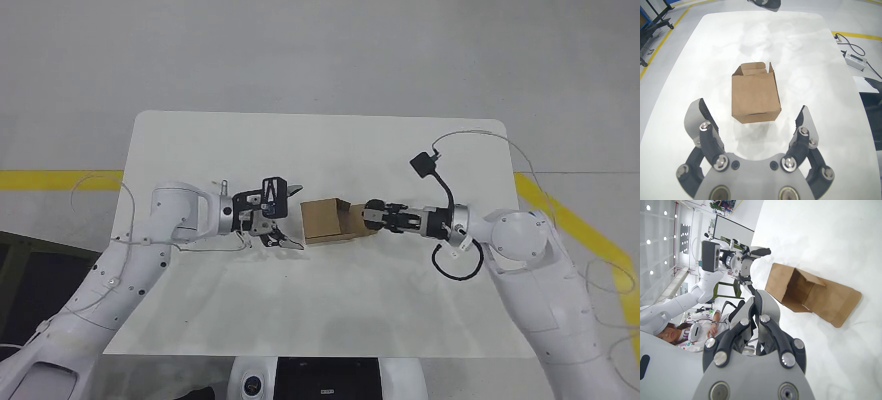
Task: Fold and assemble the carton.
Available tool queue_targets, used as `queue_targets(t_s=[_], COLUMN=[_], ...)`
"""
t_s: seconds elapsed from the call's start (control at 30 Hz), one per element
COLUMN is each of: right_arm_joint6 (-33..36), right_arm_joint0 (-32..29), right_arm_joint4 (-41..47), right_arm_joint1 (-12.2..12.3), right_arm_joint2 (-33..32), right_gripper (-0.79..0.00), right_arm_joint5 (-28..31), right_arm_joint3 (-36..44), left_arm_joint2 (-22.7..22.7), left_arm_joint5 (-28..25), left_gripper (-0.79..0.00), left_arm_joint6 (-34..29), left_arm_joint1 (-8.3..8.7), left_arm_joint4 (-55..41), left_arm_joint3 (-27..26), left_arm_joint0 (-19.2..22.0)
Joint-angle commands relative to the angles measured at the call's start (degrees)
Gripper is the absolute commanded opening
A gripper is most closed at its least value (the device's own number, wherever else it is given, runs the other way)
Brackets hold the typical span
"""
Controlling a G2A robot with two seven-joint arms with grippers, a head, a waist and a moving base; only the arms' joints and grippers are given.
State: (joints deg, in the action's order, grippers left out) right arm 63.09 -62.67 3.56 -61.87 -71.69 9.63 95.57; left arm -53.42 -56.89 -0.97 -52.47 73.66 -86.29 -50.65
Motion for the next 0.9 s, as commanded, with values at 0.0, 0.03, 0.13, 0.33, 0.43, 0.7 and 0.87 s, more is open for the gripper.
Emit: queue_targets(t_s=[0.0,0.03,0.13,0.33,0.43,0.7,0.87], right_arm_joint6=[1.6,2.6,3.3,3.2,2.5,0.3,-1.0], right_arm_joint0=[-0.3,-0.3,-0.8,-1.3,-0.7,3.2,4.7], right_arm_joint4=[0.2,-0.1,-1.4,-4.9,-4.5,-6.4,-6.0], right_arm_joint1=[0.1,0.1,0.4,0.6,0.3,-0.5,-0.9], right_arm_joint2=[0.8,1.1,1.6,3.0,4.7,9.0,10.4], right_gripper=[-0.785,-0.785,-0.785,-0.785,-0.785,-0.785,-0.785], right_arm_joint5=[-1.7,-2.7,-5.4,-9.9,-10.0,-11.8,-11.5], right_arm_joint3=[0.0,0.0,0.2,-0.1,-1.6,-7.2,-8.9], left_arm_joint2=[0.5,0.8,1.4,2.1,2.7,4.3,4.8], left_arm_joint5=[1.7,2.7,5.3,9.1,9.1,7.1,5.4], left_gripper=[0.0,0.0,0.0,0.0,0.0,0.0,0.0], left_arm_joint6=[-0.2,-0.4,-0.8,-1.7,-2.3,-3.4,-3.4], left_arm_joint1=[-0.21,-0.33,-0.79,-1.7,-2.16,-3.36,-3.83], left_arm_joint4=[0.8,1.5,1.5,0.2,-1.2,-4.3,-4.4], left_arm_joint3=[-0.3,-0.3,0.8,3.4,4.6,6.9,7.8], left_arm_joint0=[-0.4,-0.5,-0.7,-0.1,0.5,2.2,3.3])
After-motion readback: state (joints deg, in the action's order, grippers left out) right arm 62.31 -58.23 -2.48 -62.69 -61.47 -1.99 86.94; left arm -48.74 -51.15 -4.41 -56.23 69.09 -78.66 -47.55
